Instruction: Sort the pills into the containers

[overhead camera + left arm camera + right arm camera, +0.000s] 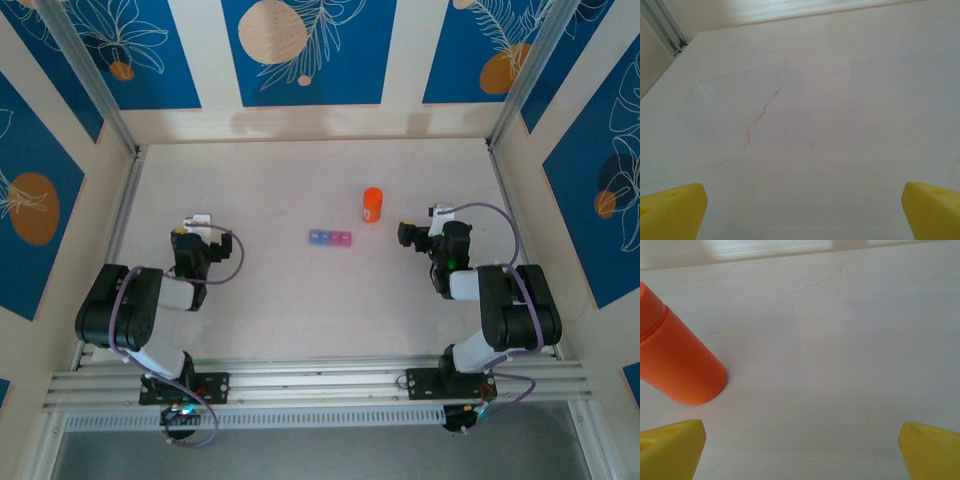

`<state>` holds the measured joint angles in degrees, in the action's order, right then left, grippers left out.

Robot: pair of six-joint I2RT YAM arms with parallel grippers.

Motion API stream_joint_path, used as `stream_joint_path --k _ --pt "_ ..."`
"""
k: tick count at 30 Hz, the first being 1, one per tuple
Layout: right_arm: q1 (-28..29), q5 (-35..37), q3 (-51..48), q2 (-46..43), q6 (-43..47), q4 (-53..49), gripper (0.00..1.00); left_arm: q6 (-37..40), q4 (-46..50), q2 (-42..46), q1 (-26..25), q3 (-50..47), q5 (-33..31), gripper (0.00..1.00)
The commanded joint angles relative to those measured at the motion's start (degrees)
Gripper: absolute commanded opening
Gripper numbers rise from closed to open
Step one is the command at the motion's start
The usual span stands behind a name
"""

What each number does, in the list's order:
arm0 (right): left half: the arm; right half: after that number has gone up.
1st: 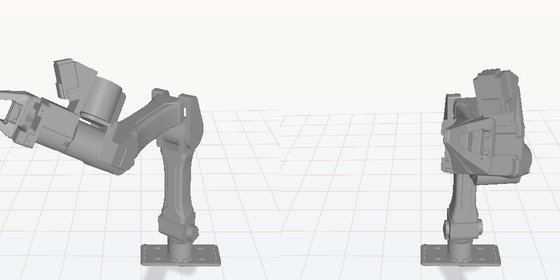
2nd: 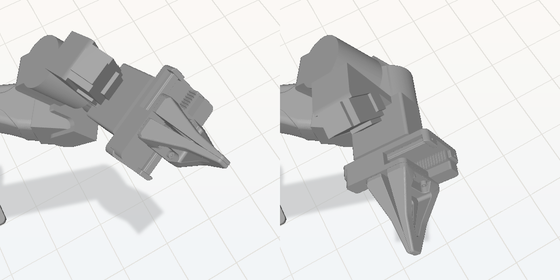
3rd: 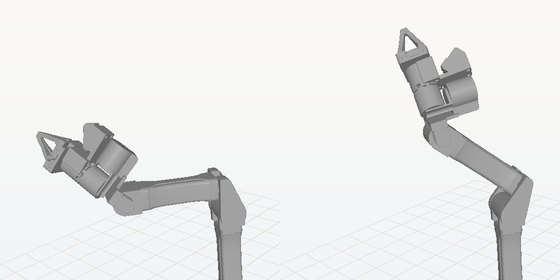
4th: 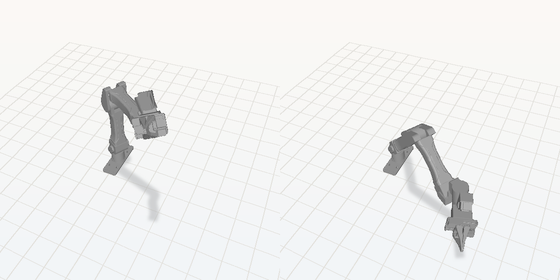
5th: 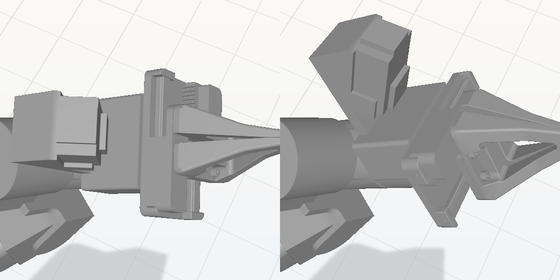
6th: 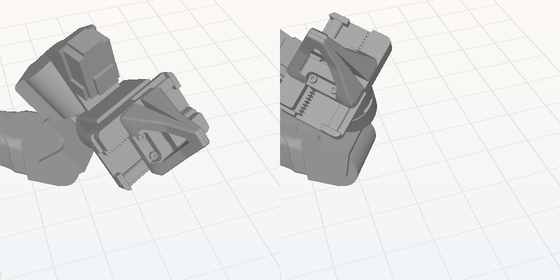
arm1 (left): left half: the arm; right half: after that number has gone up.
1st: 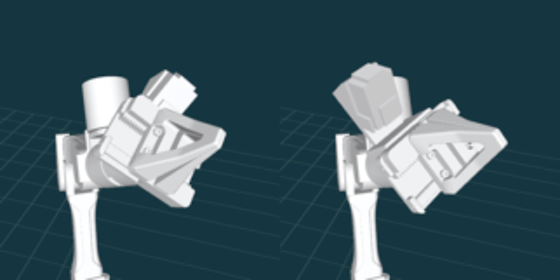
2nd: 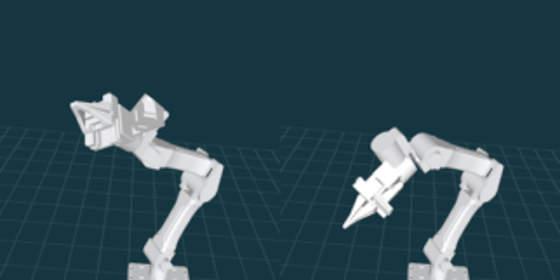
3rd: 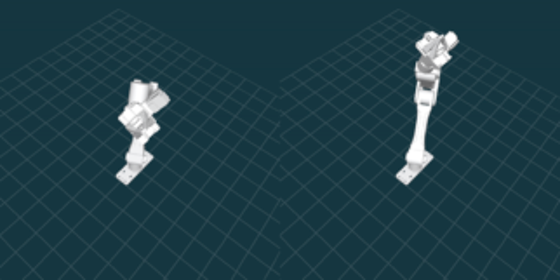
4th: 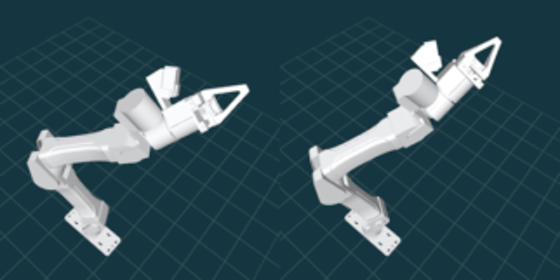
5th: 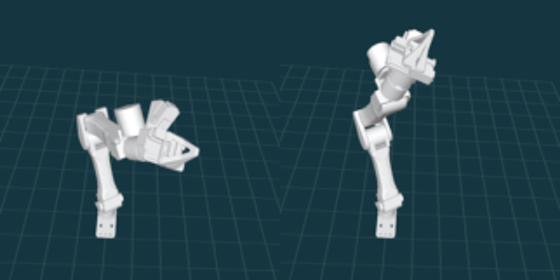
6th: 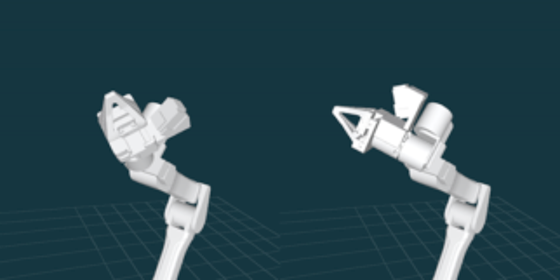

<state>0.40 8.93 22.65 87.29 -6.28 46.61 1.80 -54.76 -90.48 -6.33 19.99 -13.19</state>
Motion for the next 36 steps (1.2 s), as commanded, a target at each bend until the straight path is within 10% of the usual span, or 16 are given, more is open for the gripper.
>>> stream_joint_path --k 1,36 --pt "0.02 -0.67 0.97 -0.16 -0.13 -0.04 0.99 -0.84 0.19 0.92 1.35 1.01 2.03 1.00" --pt "0.04 -0.67 0.91 -0.19 -0.13 -0.10 0.99 0.79 0.90 0.92 1.41 1.28 6.42 1.00"
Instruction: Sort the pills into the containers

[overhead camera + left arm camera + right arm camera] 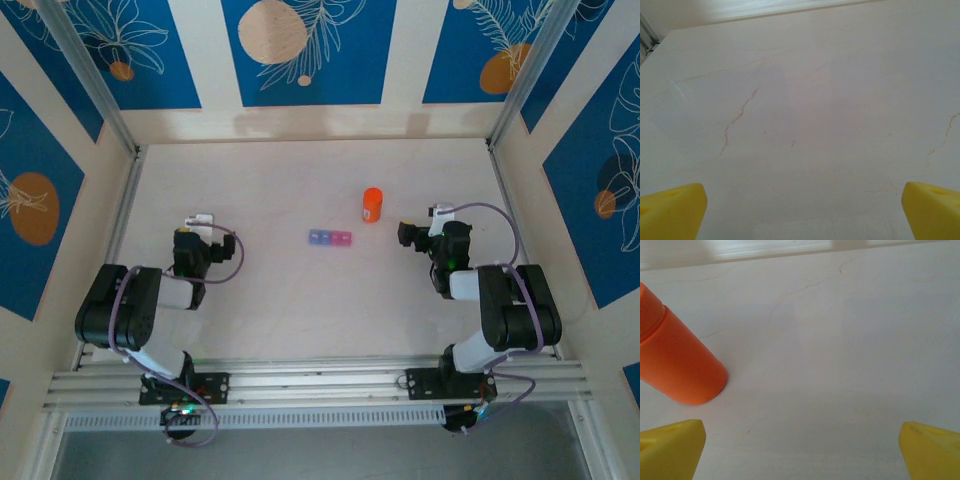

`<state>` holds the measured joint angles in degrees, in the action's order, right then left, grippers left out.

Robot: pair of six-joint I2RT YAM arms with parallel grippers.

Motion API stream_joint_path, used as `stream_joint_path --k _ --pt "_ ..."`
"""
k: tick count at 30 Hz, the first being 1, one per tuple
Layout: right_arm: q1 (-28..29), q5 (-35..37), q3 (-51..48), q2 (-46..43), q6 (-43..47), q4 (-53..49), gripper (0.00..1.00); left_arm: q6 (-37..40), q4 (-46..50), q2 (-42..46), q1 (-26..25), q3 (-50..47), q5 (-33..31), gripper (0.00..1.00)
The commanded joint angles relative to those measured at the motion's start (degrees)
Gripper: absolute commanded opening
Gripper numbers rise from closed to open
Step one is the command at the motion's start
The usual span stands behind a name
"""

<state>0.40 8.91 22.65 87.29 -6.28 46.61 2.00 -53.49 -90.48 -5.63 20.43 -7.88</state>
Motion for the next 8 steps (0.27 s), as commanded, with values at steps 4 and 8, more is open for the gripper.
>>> stream_joint_path --k 4,8 --pt "0.03 -0.64 0.94 -0.19 -0.13 -0.07 0.99 0.37 1.72 0.48 1.15 2.17 2.17 1.00" --pt "0.01 -0.64 0.95 -0.19 -0.13 -0.07 0.99 1.44 -0.03 0.98 1.10 0.99 4.77 1.00"
